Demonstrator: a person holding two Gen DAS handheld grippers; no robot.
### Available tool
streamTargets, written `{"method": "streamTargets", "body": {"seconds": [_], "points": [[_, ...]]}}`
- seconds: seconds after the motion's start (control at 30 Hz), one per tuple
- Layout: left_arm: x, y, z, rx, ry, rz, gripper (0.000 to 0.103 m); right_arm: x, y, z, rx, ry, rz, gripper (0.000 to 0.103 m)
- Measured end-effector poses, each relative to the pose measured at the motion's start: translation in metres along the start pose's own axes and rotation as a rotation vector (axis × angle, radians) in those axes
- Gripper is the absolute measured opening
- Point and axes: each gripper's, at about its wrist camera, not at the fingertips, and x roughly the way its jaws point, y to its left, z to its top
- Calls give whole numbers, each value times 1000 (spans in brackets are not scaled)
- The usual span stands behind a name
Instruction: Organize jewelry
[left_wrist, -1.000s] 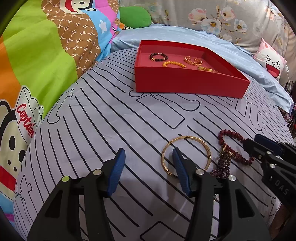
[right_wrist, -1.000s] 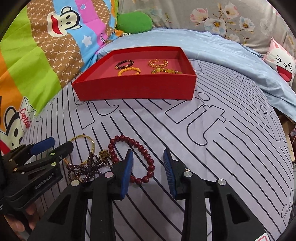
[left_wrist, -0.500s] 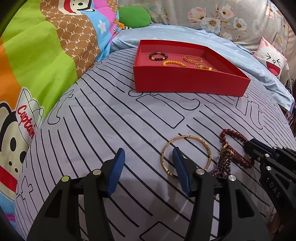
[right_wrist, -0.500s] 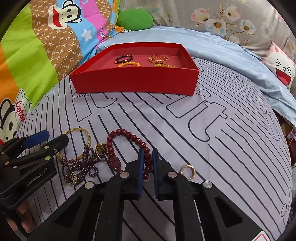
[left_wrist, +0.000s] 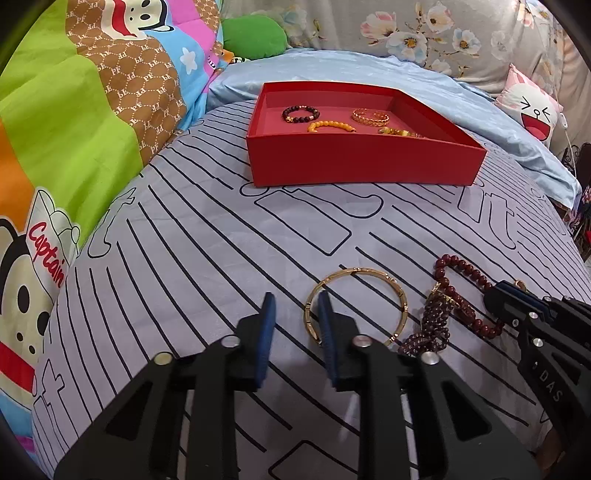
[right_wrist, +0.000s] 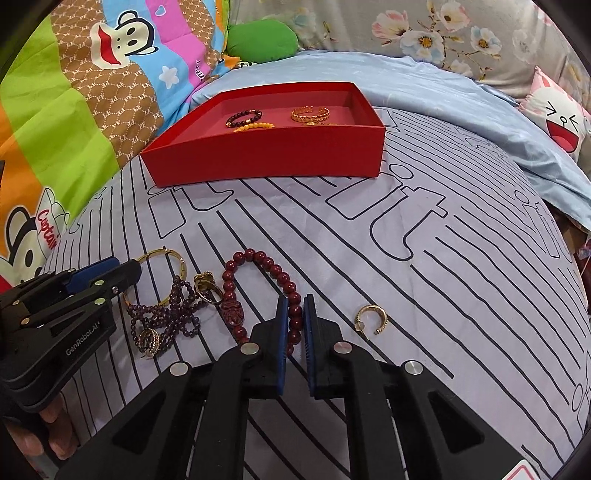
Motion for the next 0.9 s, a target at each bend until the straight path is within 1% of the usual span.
{"method": "streamTargets", "body": {"seconds": [0.03,0.13,0.17,0.2,0.23,0.27,0.33,0.43,0.53,0.73,0.9], "points": [[0,1,0,-2,0,-4,14,0,0,0,2,0,2,8],[0,2,0,-15,0,-18,14,0,-1,0,5,0,4,8],[-1,3,0,-19,1,-28,18,0,-1,0,4,0,4,8],[-2,2,-1,-19,1,-53,24,0,-1,0,5,0,4,8],[-3,1,-2,-20,0,-72,35,0,-1,0,5,0,5,8],[-3,-2,-2,-17,1,-80,44,0,-1,0,6,1,5,8],[-4,-8,-3,-6,1,-81,53,0,-1,0,6,1,5,8],[-2,-19,-2,18,9,-62,60,-1,-1,0,8,1,9,8],[1,-26,-1,30,17,-60,68,-1,-2,1,11,2,12,8],[-1,-27,-1,16,9,-94,69,0,-3,1,19,2,20,8],[-4,-30,-1,32,-5,-119,69,-1,-5,1,27,2,29,8]]}}
